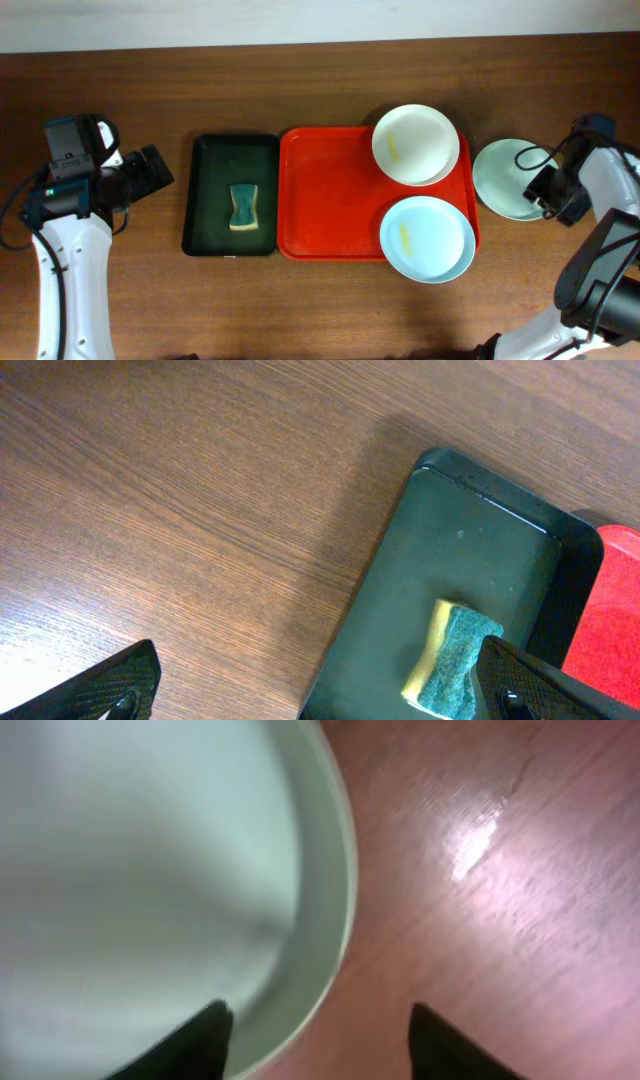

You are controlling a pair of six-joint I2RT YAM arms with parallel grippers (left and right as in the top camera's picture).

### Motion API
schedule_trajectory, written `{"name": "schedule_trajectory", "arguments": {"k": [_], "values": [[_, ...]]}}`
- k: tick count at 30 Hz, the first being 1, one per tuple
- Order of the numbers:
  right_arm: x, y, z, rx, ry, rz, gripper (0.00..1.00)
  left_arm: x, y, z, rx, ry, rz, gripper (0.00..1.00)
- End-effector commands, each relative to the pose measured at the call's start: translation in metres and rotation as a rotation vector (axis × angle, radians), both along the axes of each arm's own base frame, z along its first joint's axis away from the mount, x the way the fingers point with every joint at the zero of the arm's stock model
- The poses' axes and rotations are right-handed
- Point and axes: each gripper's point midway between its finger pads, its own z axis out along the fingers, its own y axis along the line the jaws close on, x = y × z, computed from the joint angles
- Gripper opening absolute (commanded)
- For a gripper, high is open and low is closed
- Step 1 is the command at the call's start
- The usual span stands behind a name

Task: Clean dirty plates on tray and stack at the side
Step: 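Move the right gripper to the light blue plate rim and grasp it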

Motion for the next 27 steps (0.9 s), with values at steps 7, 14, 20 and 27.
{"name": "schedule_trajectory", "arguments": {"k": [7,14,20,27], "values": [[-0.009,0.041,0.079,0.234,0.040,0.061,0.65,0.000,0.002,0.008,0.006,-0.020,0.002,0.99],[-0.052,0.076,0.053,0.329,0.237,0.086,0.64,0.000,0.002,0.008,0.006,-0.020,0.002,0.99],[-0.065,0.114,0.024,0.344,0.324,0.194,0.64,0.000,0.002,0.008,0.006,-0.020,0.002,0.99],[-0.069,0.145,-0.001,0.325,0.351,0.304,0.50,0.000,0.002,0.008,0.006,-0.020,0.002,0.99]]}}
